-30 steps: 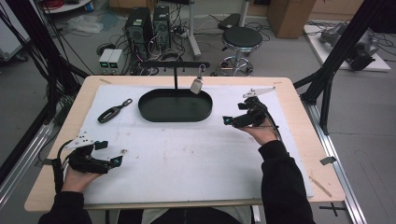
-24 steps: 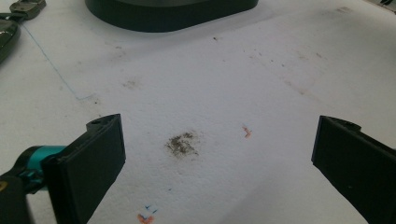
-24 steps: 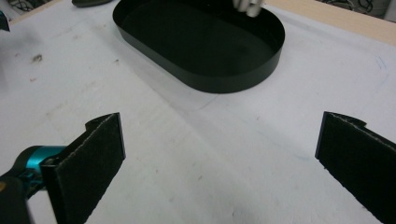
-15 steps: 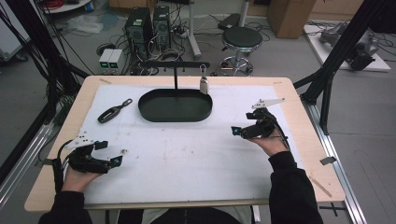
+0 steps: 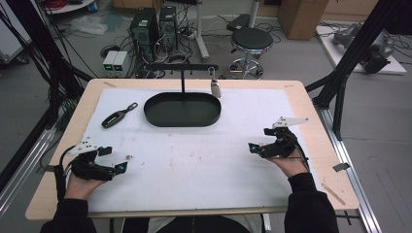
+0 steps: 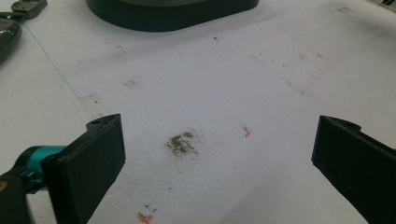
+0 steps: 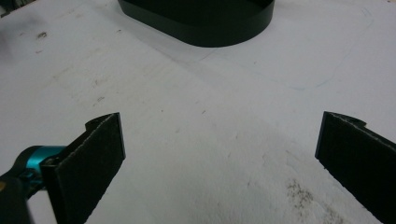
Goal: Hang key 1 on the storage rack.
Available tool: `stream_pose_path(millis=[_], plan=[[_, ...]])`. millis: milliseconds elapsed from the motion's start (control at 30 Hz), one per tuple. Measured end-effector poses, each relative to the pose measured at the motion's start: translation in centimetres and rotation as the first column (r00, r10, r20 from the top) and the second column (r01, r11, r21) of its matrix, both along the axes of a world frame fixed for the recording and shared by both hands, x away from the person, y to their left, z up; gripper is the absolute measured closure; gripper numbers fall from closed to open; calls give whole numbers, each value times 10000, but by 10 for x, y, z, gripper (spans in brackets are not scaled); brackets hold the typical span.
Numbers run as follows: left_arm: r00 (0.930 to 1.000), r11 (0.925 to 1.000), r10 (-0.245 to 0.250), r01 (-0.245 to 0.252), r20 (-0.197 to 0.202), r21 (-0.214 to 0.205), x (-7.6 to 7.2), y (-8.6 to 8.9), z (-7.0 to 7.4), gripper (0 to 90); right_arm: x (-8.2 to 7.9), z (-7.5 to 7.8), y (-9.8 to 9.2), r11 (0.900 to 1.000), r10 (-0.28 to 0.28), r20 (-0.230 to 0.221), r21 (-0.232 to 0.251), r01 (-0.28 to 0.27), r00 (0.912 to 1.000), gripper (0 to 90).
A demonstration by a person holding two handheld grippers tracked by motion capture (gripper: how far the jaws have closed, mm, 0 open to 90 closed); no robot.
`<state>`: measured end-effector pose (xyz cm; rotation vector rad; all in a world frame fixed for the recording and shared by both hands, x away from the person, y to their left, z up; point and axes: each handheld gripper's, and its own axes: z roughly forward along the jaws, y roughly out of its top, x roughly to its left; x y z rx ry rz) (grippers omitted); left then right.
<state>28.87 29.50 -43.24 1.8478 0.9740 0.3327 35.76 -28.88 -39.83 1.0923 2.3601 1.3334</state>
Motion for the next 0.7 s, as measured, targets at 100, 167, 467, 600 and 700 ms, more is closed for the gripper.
stream_pose_path(millis=[100,167,467,600,700], plan=[[10000,10000,12,-12,11,-13,0,0,0,32,-4,-5,-4,10000,-73,14,65,73,10000,8],[10000,10000,47,-47,4,-23,0,0,0,32,-7,-7,-6,9999,-150,-15,39,150,9999,7],[10000,10000,37,-37,-8,79,-1,0,0,32,-20,-17,-13,9997,-248,-21,-86,248,9997,8],[10000,10000,36,-37,25,73,0,0,1,32,-21,-21,-15,9992,-382,-176,-83,381,9991,8],[10000,10000,9,-9,-51,68,2,0,2,32,-23,-21,-15,9989,-460,-34,-61,460,9989,8]])
